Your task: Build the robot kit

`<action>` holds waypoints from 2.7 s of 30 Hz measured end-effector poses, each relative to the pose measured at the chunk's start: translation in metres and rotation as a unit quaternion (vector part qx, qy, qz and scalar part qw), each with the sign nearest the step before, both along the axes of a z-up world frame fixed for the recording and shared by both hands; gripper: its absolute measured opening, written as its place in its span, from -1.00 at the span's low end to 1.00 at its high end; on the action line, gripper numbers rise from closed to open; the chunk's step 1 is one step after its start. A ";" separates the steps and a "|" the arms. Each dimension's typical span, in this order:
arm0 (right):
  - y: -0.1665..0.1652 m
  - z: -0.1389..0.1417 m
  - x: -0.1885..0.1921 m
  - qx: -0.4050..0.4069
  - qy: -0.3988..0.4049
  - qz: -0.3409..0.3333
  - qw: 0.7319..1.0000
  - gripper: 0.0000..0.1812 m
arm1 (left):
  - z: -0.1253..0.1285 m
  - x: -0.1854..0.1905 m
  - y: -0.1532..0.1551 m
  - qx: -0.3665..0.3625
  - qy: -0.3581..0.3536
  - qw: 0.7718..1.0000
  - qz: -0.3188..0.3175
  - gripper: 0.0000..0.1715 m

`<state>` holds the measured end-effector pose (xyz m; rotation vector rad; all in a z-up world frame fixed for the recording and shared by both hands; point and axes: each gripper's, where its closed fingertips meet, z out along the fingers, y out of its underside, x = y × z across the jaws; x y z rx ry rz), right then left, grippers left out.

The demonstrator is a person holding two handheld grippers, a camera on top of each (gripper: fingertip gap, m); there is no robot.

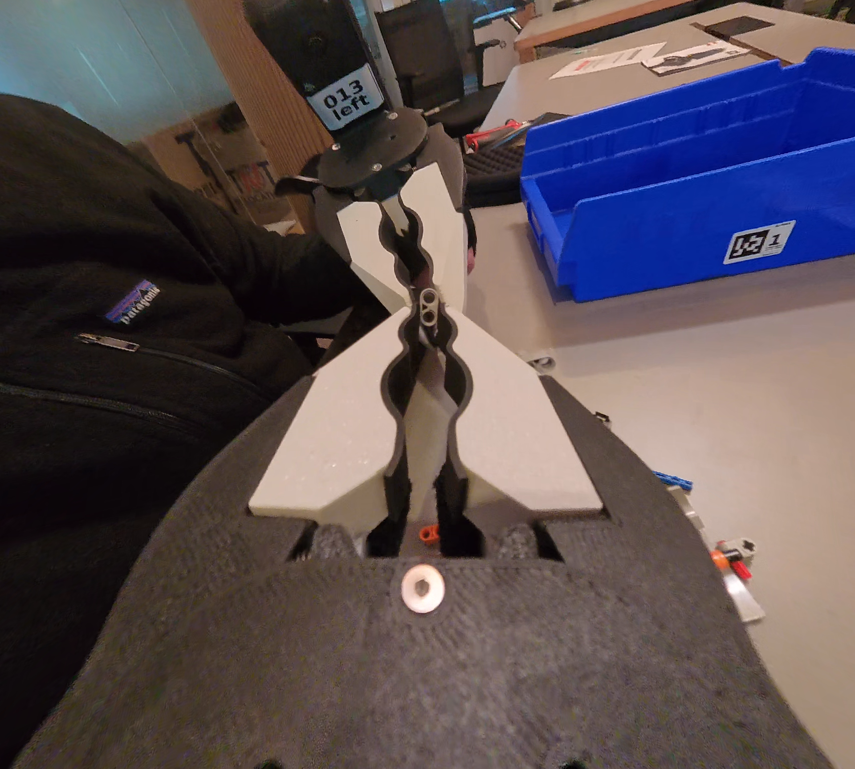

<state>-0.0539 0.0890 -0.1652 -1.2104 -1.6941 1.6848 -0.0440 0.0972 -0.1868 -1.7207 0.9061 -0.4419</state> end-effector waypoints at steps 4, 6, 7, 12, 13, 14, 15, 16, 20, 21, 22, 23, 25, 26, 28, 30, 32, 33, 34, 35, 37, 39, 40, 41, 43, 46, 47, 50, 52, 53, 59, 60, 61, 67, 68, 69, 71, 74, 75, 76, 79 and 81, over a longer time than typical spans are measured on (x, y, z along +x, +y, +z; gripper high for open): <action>0.005 0.003 0.001 -0.025 0.006 -0.003 1.000 -0.96 | 0.006 0.001 0.003 0.002 -0.022 1.000 0.002 -0.95; 0.010 0.007 0.002 -0.041 0.013 -0.007 0.999 -0.96 | 0.011 0.001 0.003 0.006 -0.035 0.999 0.001 -0.95; 0.012 0.009 0.002 -0.049 0.014 -0.007 0.999 -0.95 | 0.013 0.000 0.003 0.006 -0.042 0.999 0.002 -0.95; 0.016 0.009 0.003 -0.073 0.013 -0.003 0.997 -0.95 | 0.018 0.000 0.005 0.005 -0.057 0.998 0.000 -0.95; 0.015 0.009 0.003 -0.076 0.014 -0.001 0.997 -0.95 | 0.018 0.000 0.006 0.005 -0.058 0.998 0.000 -0.95; 0.016 0.010 0.003 -0.079 0.016 -0.001 0.997 -0.95 | 0.018 0.001 0.006 0.004 -0.059 0.998 -0.002 -0.95; 0.016 0.010 0.003 -0.082 0.016 -0.001 0.997 -0.95 | 0.017 0.001 0.006 0.002 -0.060 0.998 -0.002 -0.95; 0.016 0.010 0.003 -0.084 0.017 0.000 0.996 -0.95 | 0.017 0.001 0.007 0.002 -0.061 0.998 0.000 -0.95; 0.017 0.011 0.003 -0.101 0.018 0.002 0.995 -0.95 | 0.020 0.000 0.008 0.003 -0.070 0.998 0.004 -0.95; 0.017 0.012 0.004 -0.107 0.018 0.004 0.994 -0.95 | 0.021 0.001 0.009 0.003 -0.075 0.997 0.004 -0.95; 0.017 0.013 0.004 -0.113 0.020 0.005 0.993 -0.95 | 0.023 0.000 0.009 0.004 -0.078 0.997 0.005 -0.95; 0.017 0.014 0.004 -0.119 0.022 0.007 0.993 -0.95 | 0.024 0.001 0.009 0.004 -0.081 0.997 0.005 -0.95; 0.018 0.016 0.004 -0.128 0.026 0.009 0.991 -0.95 | 0.025 0.001 0.010 0.004 -0.087 0.996 0.005 -0.95; 0.018 0.017 0.005 -0.133 0.027 0.010 0.991 -0.95 | 0.026 0.002 0.010 0.004 -0.089 0.996 0.005 -0.95; 0.018 0.018 0.005 -0.142 0.032 0.012 0.989 -0.95 | 0.027 0.002 0.011 0.004 -0.095 0.995 0.006 -0.95; 0.018 0.019 0.005 -0.149 0.037 0.014 0.988 -0.95 | 0.029 0.003 0.011 0.005 -0.102 0.995 0.006 -0.95; 0.018 0.021 0.006 -0.152 0.044 0.014 0.987 -0.95 | 0.030 0.003 0.011 0.011 -0.102 0.995 0.009 -0.95; 0.018 0.021 0.006 -0.152 0.047 0.013 0.987 -0.95 | 0.031 0.003 0.011 0.015 -0.099 0.995 0.012 -0.95; 0.018 0.022 0.006 -0.151 0.051 0.012 0.987 -0.95 | 0.031 0.003 0.011 0.019 -0.097 0.995 0.014 -0.96; 0.017 0.023 0.006 -0.146 0.054 0.010 0.988 -0.95 | 0.032 0.003 0.011 0.022 -0.093 0.995 0.015 -0.96; 0.017 0.022 0.005 -0.129 0.055 0.004 0.990 -0.95 | 0.031 0.003 0.011 0.023 -0.087 0.996 0.017 -0.96; 0.015 0.023 0.005 -0.112 0.059 0.001 0.992 -0.95 | 0.030 0.005 0.011 0.026 -0.083 0.996 0.016 -0.96; 0.015 0.021 0.004 -0.100 0.056 -0.006 0.993 -0.95 | 0.028 0.004 0.011 0.029 -0.071 0.997 0.021 -0.96; 0.015 0.020 0.004 -0.084 0.051 -0.011 0.995 -0.95 | 0.027 0.004 0.011 0.032 -0.061 0.997 0.024 -0.97; 0.014 0.019 0.004 -0.058 0.045 -0.015 0.997 -0.96 | 0.027 0.004 0.010 0.036 -0.051 0.998 0.024 -0.97; 0.014 0.015 0.005 -0.014 0.028 -0.022 0.999 -0.96 | 0.023 0.005 0.011 0.048 -0.001 0.998 0.035 -0.97; 0.015 0.014 0.006 0.002 0.021 -0.026 0.999 -0.95 | 0.021 0.004 0.012 0.049 0.014 0.998 0.039 -0.97; 0.017 0.007 0.006 0.044 -0.001 -0.037 0.998 -0.95 | 0.016 0.002 0.013 0.050 0.052 0.996 0.046 -0.96; 0.017 0.003 0.006 0.068 -0.013 -0.040 0.997 -0.95 | 0.012 0.002 0.014 0.049 0.073 0.995 0.051 -0.97; 0.017 0.001 0.006 0.074 -0.017 -0.039 0.996 -0.95 | 0.010 0.003 0.013 0.051 0.084 0.994 0.052 -0.97; 0.016 -0.003 0.006 0.124 -0.019 -0.045 0.991 -0.95 | 0.006 0.003 0.013 0.053 0.113 0.991 0.058 -0.97; 0.016 -0.003 0.006 0.136 -0.017 -0.049 0.989 -0.95 | 0.007 0.003 0.013 0.053 0.110 0.991 0.056 -0.97; 0.017 -0.004 0.005 0.152 -0.019 -0.055 0.987 -0.95 | 0.007 0.002 0.014 0.053 0.112 0.990 0.060 -0.96; 0.017 -0.012 0.004 0.176 -0.030 -0.057 0.982 -0.95 | 0.005 0.003 0.012 0.057 0.124 0.989 0.058 -0.98; 0.017 -0.010 0.004 0.145 -0.026 -0.051 0.988 -0.95 | 0.008 0.004 0.012 0.061 0.117 0.989 0.059 -0.97; 0.017 -0.008 0.004 0.116 -0.023 -0.045 0.992 -0.95 | 0.010 0.004 0.012 0.062 0.113 0.990 0.058 -0.98; 0.016 -0.005 0.004 0.090 -0.016 -0.041 0.995 -0.95 | 0.014 0.003 0.011 0.068 0.106 0.990 0.057 -0.98; 0.015 0.004 0.004 0.041 0.005 -0.034 0.999 -0.96 | 0.024 0.003 0.010 0.084 0.081 0.991 0.059 -0.98; 0.014 0.009 0.004 0.031 0.016 -0.030 0.999 -0.96 | 0.029 0.004 0.009 0.091 0.065 0.992 0.055 -0.98; 0.013 0.014 0.006 0.015 0.026 -0.025 0.999 -0.96 | 0.034 0.005 0.007 0.098 0.047 0.993 0.053 -0.98; 0.010 0.028 0.008 -0.054 0.059 -0.008 0.997 -0.96 | 0.050 0.007 0.005 0.121 0.002 0.992 0.048 -0.99; 0.009 0.036 0.010 -0.084 0.080 0.000 0.993 -0.96 | 0.059 0.008 0.003 0.137 -0.026 0.989 0.044 -0.99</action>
